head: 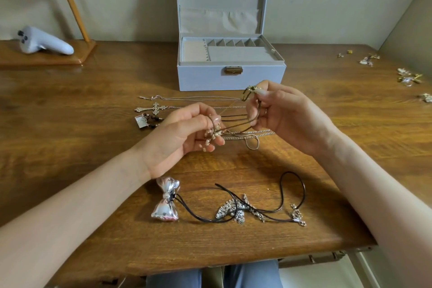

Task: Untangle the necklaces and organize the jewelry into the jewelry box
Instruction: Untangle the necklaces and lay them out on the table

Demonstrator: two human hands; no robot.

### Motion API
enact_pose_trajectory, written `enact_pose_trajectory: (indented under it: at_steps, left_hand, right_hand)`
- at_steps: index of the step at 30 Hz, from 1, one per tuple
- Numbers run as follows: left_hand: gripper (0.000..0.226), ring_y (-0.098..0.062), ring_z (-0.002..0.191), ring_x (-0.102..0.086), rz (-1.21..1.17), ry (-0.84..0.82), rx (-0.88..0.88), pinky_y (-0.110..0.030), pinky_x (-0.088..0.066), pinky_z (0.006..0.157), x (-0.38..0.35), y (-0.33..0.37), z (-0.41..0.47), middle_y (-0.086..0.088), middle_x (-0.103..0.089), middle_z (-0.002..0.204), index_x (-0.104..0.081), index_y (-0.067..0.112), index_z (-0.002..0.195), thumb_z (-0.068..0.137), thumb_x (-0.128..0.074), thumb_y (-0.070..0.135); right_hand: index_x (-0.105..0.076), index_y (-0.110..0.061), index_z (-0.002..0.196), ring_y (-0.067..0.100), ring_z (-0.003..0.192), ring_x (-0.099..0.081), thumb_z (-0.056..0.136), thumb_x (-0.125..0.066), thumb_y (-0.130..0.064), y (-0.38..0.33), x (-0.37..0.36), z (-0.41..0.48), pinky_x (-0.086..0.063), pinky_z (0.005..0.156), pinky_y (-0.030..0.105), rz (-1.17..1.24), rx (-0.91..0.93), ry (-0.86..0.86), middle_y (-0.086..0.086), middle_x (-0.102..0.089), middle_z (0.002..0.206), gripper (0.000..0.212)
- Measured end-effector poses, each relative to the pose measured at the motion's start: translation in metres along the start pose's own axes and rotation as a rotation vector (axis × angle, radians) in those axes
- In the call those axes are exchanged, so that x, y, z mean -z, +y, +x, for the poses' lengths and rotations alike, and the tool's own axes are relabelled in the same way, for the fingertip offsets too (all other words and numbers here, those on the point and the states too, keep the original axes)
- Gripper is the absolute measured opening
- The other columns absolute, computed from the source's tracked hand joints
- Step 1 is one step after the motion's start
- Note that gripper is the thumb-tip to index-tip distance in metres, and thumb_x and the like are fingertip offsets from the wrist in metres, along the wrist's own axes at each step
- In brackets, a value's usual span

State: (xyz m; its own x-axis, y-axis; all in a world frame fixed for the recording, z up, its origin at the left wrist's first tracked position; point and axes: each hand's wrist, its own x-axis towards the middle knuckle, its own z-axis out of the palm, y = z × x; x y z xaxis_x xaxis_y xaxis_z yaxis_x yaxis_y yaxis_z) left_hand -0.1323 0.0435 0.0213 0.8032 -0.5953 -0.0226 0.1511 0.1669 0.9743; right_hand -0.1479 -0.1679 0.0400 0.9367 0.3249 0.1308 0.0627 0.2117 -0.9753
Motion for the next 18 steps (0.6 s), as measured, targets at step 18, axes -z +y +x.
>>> enact_pose_trajectory:
  at_steps: [18]
  left_hand:
    - [0.056, -0.021, 0.1, -0.066, -0.159, -0.115, -0.002, -0.028, -0.054, 0.084, 0.0022, 0.0005, 0.0004, -0.01, -0.067, 0.108, -0.053, 0.005, 0.114, 0.066, -0.082, 0.01]
  right_hand:
    - [-0.051, -0.012, 0.097, 0.015, 0.058, -0.058, 0.073, -0.063, -0.004, 0.0041, -0.0035, 0.0001, -0.049, 0.057, 0.023, -0.073, -0.046, 0.012, 0.003, -0.059, 0.063, 0.029]
